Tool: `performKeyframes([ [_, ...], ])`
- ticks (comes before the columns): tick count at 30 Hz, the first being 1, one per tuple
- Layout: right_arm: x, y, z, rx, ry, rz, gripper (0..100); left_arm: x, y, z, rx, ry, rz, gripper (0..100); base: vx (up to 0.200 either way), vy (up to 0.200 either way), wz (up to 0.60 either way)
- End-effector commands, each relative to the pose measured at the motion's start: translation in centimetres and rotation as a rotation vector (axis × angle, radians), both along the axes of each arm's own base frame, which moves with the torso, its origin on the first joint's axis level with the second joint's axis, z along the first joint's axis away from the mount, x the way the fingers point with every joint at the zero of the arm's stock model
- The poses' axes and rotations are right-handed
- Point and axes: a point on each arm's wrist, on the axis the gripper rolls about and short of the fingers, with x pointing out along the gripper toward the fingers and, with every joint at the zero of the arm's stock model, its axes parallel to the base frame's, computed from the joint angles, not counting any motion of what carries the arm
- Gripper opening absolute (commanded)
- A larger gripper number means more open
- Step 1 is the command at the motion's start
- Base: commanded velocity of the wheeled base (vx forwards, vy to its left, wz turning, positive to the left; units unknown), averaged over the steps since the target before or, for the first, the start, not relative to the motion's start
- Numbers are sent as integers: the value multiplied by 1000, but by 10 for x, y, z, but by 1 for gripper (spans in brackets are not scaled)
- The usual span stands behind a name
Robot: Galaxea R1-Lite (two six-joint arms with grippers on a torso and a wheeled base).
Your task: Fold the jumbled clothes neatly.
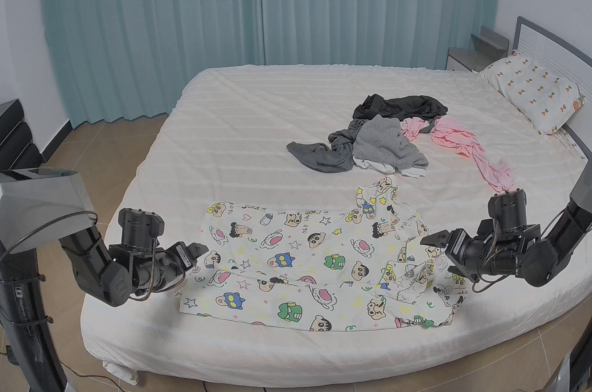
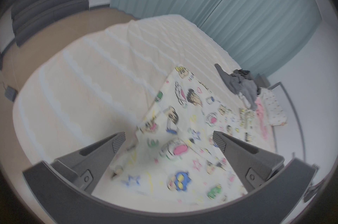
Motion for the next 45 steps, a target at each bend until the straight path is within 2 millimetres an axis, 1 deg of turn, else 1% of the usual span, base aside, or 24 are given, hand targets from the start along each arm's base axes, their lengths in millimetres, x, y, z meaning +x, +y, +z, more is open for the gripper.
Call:
performKeyframes([
  [1,-22,17,-15,-12,85,18,100,-28,7,27,-137,-12,12,100,0,0,0],
  [5,-21,18,-37,-22,131,9,100,-39,6,24,-254,4,32,100,0,0,0],
  [8,-19,20,-52,-16,121,12,100,-43,7,16,-266,-4,29,100,0,0,0],
  [9,-18,20,-54,-18,120,12,100,-43,7,15,-266,-4,29,100,0,0,0],
  [10,-15,20,-63,-17,107,8,100,-43,7,10,-265,-4,30,100,0,0,0],
  [12,-15,20,-69,-17,81,-2,100,-45,7,6,-265,-3,29,100,0,0,0],
  [16,-15,20,-74,-16,61,-8,100,-46,7,-1,-256,16,35,100,0,0,0],
  [19,-13,18,-74,-17,57,-19,100,-50,8,-5,-250,37,37,100,0,0,0],
  [29,-8,17,-73,-5,26,-30,100,-51,7,-7,-249,26,34,100,0,0,0],
  [32,-5,16,-77,-2,14,-37,100,-51,7,-7,-250,21,33,100,0,0,0],
  [34,-4,16,-83,-5,14,-40,100,-51,7,-8,-250,23,33,100,0,0,0],
  [39,-2,18,-86,-23,5,-49,100,-51,7,-7,-250,21,33,100,0,0,0],
  [40,-2,18,-86,-26,5,-50,0,-51,7,-7,-250,21,33,100,0,0,0],
  [45,-2,18,-86,-26,4,-49,0,-51,7,-7,-250,21,33,100,0,0,0],
])
